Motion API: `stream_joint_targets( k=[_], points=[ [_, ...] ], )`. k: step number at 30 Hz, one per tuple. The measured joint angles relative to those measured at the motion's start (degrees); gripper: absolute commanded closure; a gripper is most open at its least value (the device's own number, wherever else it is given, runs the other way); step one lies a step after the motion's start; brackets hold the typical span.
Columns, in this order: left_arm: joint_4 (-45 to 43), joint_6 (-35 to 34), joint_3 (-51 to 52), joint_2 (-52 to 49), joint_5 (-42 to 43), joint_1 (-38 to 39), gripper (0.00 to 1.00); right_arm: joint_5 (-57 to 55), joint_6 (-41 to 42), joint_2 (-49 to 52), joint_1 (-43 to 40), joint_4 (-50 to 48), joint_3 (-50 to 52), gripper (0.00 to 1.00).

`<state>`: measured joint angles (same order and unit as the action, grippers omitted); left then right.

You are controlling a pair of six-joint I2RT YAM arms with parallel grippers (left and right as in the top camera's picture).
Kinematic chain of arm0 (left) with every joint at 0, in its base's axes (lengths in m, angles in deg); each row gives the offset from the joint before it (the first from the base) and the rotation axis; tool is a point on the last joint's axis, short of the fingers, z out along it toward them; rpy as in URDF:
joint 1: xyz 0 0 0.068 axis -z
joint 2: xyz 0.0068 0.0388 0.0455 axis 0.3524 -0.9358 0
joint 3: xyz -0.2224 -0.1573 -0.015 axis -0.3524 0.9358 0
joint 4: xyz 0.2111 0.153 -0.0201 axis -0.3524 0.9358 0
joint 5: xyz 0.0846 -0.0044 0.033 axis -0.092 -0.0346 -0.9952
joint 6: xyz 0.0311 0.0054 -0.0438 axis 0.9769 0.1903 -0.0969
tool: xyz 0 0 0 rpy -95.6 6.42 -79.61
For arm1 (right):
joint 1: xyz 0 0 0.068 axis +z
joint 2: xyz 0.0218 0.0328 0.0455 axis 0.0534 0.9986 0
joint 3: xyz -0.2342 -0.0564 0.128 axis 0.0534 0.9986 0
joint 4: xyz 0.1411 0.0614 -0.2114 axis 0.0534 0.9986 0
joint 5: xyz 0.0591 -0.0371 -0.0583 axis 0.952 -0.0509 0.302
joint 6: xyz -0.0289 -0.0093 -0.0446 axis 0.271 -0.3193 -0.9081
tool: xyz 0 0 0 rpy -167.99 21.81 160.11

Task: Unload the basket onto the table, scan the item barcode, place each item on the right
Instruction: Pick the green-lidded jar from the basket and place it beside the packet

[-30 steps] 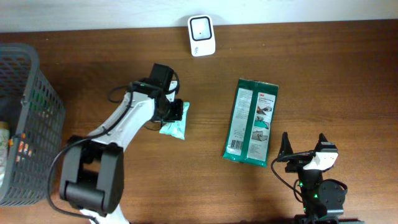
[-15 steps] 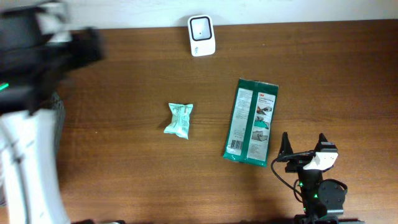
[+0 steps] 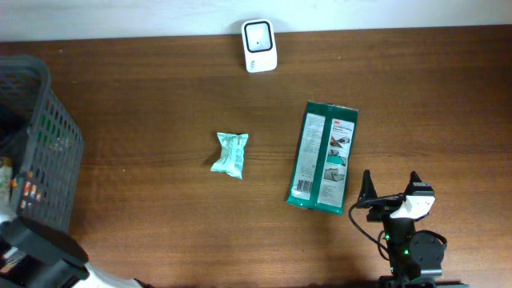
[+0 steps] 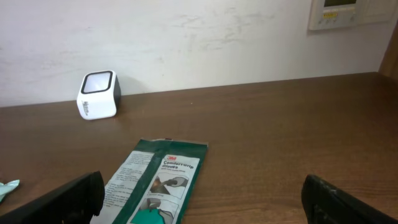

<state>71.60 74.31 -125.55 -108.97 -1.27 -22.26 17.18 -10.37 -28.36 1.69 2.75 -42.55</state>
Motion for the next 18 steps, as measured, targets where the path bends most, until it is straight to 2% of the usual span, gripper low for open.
stream_joint_targets(
  k=[8,12,18],
  points=[
    [-1.6,20.1,0.0,-11.9,12.4,0.0,0.05,0.0,0.0,0.0,0.0,0.0,0.0,0.02],
    [-4.5,23.8,0.0,-13.2,14.3,0.0,0.05,0.0,0.0,0.0,0.0,0.0,0.0,0.02],
    [-8.5,25.8,0.1,-17.9,14.9,1.1,0.07,0.0,0.0,0.0,0.0,0.0,0.0,0.02]
  ],
)
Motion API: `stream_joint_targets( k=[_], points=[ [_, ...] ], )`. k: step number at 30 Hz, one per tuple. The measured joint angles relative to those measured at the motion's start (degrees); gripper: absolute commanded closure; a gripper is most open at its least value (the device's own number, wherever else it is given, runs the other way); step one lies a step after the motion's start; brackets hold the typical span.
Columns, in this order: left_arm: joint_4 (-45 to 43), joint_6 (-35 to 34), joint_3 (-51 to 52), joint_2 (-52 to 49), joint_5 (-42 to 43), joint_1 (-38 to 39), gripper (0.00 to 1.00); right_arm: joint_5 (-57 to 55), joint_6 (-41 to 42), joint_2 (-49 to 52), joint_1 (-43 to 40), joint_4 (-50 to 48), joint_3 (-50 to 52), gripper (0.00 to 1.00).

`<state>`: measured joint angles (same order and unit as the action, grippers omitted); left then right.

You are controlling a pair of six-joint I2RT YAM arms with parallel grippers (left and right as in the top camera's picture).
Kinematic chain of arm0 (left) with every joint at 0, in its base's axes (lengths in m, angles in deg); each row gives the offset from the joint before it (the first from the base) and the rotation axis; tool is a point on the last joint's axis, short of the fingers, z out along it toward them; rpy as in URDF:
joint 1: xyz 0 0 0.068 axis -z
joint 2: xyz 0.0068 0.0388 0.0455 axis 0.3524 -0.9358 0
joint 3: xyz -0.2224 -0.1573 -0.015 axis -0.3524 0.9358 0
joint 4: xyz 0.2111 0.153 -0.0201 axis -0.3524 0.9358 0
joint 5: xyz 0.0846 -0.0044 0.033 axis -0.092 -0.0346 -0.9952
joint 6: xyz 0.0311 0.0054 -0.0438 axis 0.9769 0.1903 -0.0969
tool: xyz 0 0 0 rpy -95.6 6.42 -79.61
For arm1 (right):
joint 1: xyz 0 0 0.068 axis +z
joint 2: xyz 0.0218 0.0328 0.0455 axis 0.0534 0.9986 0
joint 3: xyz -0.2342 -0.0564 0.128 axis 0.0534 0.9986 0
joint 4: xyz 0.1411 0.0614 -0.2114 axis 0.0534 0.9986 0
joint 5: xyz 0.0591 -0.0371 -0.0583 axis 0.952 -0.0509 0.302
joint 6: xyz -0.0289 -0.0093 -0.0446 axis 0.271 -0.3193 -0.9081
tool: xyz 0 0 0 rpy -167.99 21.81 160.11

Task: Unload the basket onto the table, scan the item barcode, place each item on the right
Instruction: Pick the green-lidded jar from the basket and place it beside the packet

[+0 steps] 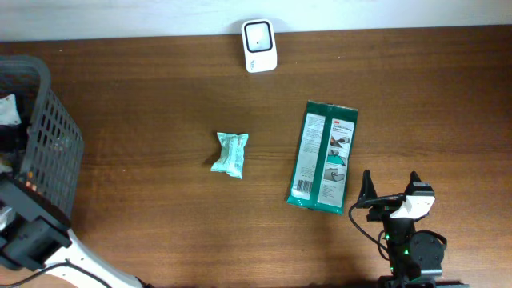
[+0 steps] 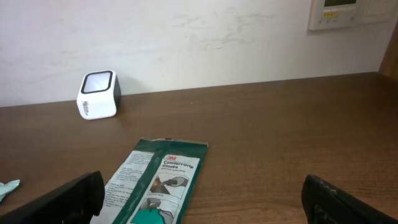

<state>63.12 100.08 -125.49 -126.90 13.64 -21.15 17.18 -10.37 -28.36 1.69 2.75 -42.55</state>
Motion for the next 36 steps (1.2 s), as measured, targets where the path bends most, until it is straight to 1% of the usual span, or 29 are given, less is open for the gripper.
stream_joint_targets(
  k=[2,3,4,5,8,10,16,20,22,24,26,29,31,33,34,36],
  points=[
    [-0.8,0.5,0.0,-0.2,0.0,0.9,0.12,0.0,0.0,0.0,0.0,0.0,0.0,0.02],
    [-1.3,0.7,0.0,-0.2,0.0,1.0,0.16,0.0,0.0,0.0,0.0,0.0,0.0,0.02],
    [-1.6,0.8,0.0,-0.5,-0.1,1.0,0.27,0.0,0.0,0.0,0.0,0.0,0.0,0.02],
    [-1.7,0.9,0.0,-0.6,-0.3,1.0,0.28,0.0,0.0,0.0,0.0,0.0,0.0,0.02],
    [-2.8,1.2,-0.1,-0.7,-1.3,1.0,0.29,0.0,0.0,0.0,0.0,0.0,0.0,0.02],
    [-3.5,1.2,-0.1,-0.7,-2.0,1.0,0.32,0.0,0.0,0.0,0.0,0.0,0.0,0.02],
    [-3.6,0.2,-1.1,-0.7,-2.7,1.0,0.34,0.0,0.0,0.0,0.0,0.0,0.0,0.02],
    [-2.8,-3.6,-3.0,-0.2,-1.1,1.0,0.34,0.0,0.0,0.0,0.0,0.0,0.0,0.02],
    [-2.5,-5.6,-4.0,2.2,-0.4,1.0,0.33,0.0,0.0,0.0,0.0,0.0,0.0,0.02],
    [-2.6,-7.1,-4.9,7.7,0.0,1.0,0.34,0.0,0.0,0.0,0.0,0.0,0.0,0.02],
    [-3.5,-9.3,-6.3,15.9,0.9,1.0,0.31,0.0,0.0,0.0,0.0,0.0,0.0,0.02],
    [-4.3,-12.7,-6.6,23.6,1.6,1.0,0.31,0.0,0.0,0.0,0.0,0.0,0.0,0.02],
    [-4.4,-15.3,-6.7,26.8,2.7,1.0,0.32,0.0,0.0,0.0,0.0,0.0,0.0,0.02],
    [-4.5,-16.8,-6.7,29.7,6.3,1.3,0.32,0.0,0.0,0.0,0.0,0.0,0.0,0.02],
    [-4.6,-17.2,-6.7,30.7,7.6,1.8,0.3,0.0,0.0,0.0,0.0,0.0,0.0,0.02],
    [-4.1,-17.6,-6.7,32.9,10.5,4.7,0.28,0.0,0.1,0.0,0.0,0.0,0.0,0.02]
  ],
)
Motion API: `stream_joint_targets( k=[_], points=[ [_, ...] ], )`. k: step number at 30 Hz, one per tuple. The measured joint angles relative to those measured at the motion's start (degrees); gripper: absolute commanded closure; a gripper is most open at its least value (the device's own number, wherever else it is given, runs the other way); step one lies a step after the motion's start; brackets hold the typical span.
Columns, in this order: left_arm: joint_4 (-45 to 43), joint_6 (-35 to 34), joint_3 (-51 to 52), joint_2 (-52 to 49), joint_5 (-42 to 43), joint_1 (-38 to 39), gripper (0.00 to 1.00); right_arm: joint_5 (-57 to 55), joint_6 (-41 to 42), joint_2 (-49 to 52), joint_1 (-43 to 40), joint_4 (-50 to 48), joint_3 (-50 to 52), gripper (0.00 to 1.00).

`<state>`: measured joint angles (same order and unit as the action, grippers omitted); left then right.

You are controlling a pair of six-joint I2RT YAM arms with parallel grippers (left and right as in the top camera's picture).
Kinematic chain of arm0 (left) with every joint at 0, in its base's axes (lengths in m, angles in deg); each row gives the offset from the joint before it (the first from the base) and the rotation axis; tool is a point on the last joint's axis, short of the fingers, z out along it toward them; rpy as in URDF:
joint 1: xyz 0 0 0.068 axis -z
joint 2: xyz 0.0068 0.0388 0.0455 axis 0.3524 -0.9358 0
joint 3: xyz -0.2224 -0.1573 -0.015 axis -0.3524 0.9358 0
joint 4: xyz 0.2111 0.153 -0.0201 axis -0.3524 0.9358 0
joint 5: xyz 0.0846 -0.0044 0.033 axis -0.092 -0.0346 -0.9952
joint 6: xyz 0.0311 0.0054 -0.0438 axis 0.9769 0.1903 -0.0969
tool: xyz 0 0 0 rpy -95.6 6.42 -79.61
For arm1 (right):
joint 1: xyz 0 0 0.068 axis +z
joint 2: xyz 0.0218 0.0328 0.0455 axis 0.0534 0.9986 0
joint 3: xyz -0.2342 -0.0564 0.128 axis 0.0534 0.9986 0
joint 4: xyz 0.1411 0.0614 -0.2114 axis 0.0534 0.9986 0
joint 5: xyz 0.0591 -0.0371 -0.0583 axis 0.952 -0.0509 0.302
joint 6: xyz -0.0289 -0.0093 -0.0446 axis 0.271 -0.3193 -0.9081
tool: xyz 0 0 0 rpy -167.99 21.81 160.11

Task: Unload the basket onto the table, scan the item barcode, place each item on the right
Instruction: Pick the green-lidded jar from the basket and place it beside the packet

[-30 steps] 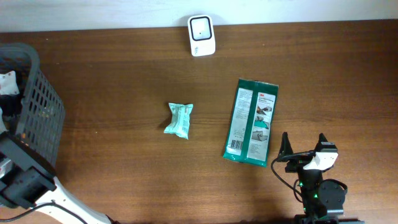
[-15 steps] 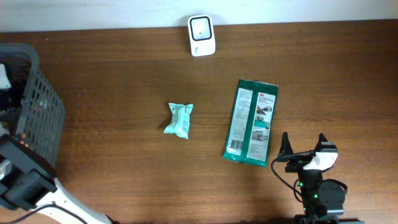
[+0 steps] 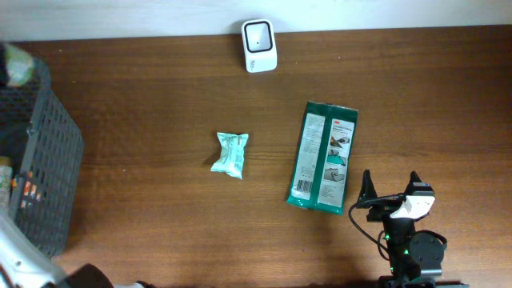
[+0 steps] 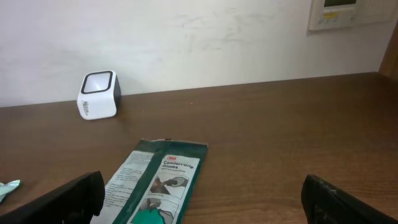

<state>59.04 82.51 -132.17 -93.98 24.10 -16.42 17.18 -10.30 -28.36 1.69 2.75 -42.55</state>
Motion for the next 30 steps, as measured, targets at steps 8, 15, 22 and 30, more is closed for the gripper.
stream_joint_targets(
  k=[8,15,22,30],
  points=[
    [10.3,-0.2,0.7,-2.1,3.0,21.8,0.31,0.0,0.0,0.0,0.0,0.0,0.0,0.02],
    [13.6,0.3,1.4,-10.7,-5.3,31.9,0.31,0.0,0.0,0.0,0.0,0.0,0.0,0.02],
    [20.5,-0.9,1.4,-15.2,-24.7,32.7,0.31,0.0,0.0,0.0,0.0,0.0,0.0,0.02],
    [23.3,-5.4,1.6,-28.8,-38.8,32.0,0.51,0.0,0.0,0.0,0.0,0.0,0.0,0.02]
  ],
)
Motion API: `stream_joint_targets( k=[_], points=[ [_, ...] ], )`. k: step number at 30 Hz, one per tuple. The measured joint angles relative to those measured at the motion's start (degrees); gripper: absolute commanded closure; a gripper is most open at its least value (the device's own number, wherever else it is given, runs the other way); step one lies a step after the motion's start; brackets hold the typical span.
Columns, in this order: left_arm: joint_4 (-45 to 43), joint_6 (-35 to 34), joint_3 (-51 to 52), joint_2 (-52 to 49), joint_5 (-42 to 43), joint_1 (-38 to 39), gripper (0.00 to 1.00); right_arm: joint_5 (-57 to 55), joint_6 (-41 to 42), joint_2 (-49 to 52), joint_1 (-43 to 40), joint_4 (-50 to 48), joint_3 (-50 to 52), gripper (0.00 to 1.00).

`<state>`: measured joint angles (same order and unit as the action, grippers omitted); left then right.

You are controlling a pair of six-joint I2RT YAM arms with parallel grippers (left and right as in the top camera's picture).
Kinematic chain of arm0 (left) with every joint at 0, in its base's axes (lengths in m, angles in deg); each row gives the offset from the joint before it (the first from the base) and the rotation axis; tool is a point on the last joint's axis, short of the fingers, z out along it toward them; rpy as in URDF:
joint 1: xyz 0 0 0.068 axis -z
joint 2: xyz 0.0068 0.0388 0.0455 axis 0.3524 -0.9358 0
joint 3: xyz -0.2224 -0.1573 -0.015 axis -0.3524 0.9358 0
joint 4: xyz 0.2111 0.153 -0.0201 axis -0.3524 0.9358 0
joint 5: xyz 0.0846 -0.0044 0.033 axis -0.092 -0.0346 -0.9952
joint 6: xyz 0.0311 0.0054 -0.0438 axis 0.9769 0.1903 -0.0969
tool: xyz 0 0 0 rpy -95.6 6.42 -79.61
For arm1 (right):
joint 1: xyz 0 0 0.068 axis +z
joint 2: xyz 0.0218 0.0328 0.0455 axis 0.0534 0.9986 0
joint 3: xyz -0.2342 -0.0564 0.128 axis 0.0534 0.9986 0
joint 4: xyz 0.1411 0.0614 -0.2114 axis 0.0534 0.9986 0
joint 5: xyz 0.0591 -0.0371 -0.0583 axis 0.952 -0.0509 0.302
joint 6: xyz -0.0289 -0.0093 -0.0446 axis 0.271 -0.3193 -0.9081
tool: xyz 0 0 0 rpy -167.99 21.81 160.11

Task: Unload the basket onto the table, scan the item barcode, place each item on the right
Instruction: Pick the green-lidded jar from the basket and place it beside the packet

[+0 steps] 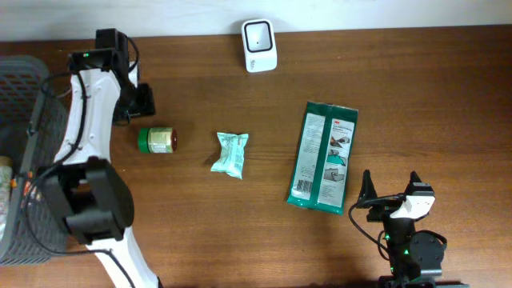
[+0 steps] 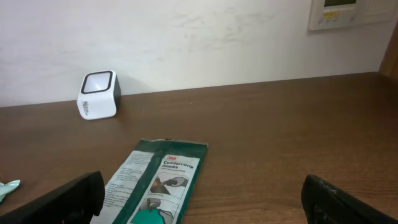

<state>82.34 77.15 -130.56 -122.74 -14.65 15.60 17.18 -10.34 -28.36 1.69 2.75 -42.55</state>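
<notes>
A green-lidded jar (image 1: 157, 140) lies on its side on the table at the left. My left gripper (image 1: 138, 102) is just behind it, and whether its fingers touch the jar is unclear. The white barcode scanner (image 1: 259, 35) (image 2: 97, 94) stands at the back edge. A small teal packet (image 1: 230, 154) lies mid-table. A flat green glove pack (image 1: 323, 156) (image 2: 158, 180) lies at the right. My right gripper (image 1: 391, 192) (image 2: 202, 200) rests open near the front edge, just right of the pack, and holds nothing.
A dark mesh basket (image 1: 32, 136) with a few items inside stands at the left edge. The white wall runs behind the table's back edge, with a wall panel (image 2: 348, 12) at the upper right of the right wrist view.
The left arm, then at the left edge by the basket with a green blur above it, now reaches over the table's back left. The green-lidded jar now lies on the table. The right arm is unmoved.
At first the left arm stood low at the basket's front. Then it was by the basket's side. Later a green blur showed above the basket's far corner. Now the jar lies on the table beside the left gripper. The packet, glove pack and right arm stayed put.
</notes>
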Motion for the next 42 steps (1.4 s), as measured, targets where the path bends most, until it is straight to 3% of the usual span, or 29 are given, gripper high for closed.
stream_joint_targets(
  k=[5,7,17,27,31,32,33,34,35,39,42],
  points=[
    [1.9,-2.3,0.0,-3.4,-3.6,-4.7,0.76,0.0,0.0,0.0,0.0,0.0,0.0,0.02],
    [2.8,-2.8,0.0,-4.3,-3.8,-6.1,0.81,0.0,0.0,0.0,0.0,0.0,0.0,0.02],
    [1.5,-3.3,3.8,-6.6,0.3,-1.8,0.87,0.0,0.0,0.0,0.0,0.0,0.0,0.02],
    [-6.9,-3.2,4.1,-6.6,6.8,10.8,0.89,0.0,0.0,0.0,0.0,0.0,0.0,0.02],
    [-8.7,-2.9,4.1,-6.6,7.2,15.1,0.95,0.0,0.0,0.0,0.0,0.0,0.0,0.02],
    [-8.7,-2.9,4.1,-6.6,7.3,15.4,0.9,0.0,0.0,0.0,0.0,0.0,0.0,0.02],
    [-8.7,-2.9,4.1,-6.6,7.3,15.4,0.68,0.0,0.0,0.0,0.0,0.0,0.0,0.02],
    [-8.6,-2.9,4.1,-6.6,7.3,15.3,0.27,0.0,0.0,0.0,0.0,0.0,0.0,0.02],
    [-8.3,-2.5,4.1,-6.6,7.1,15.3,0.01,0.0,0.0,0.0,0.0,0.0,0.0,0.02],
    [-5.6,-2.5,-0.5,-5.6,7.3,14.5,0.01,0.0,0.0,0.0,0.0,0.0,0.0,0.02],
    [-1.7,-2.5,-9.2,1.2,7.3,12.8,0.01,0.0,0.0,0.0,0.0,0.0,0.0,0.02]
  ],
)
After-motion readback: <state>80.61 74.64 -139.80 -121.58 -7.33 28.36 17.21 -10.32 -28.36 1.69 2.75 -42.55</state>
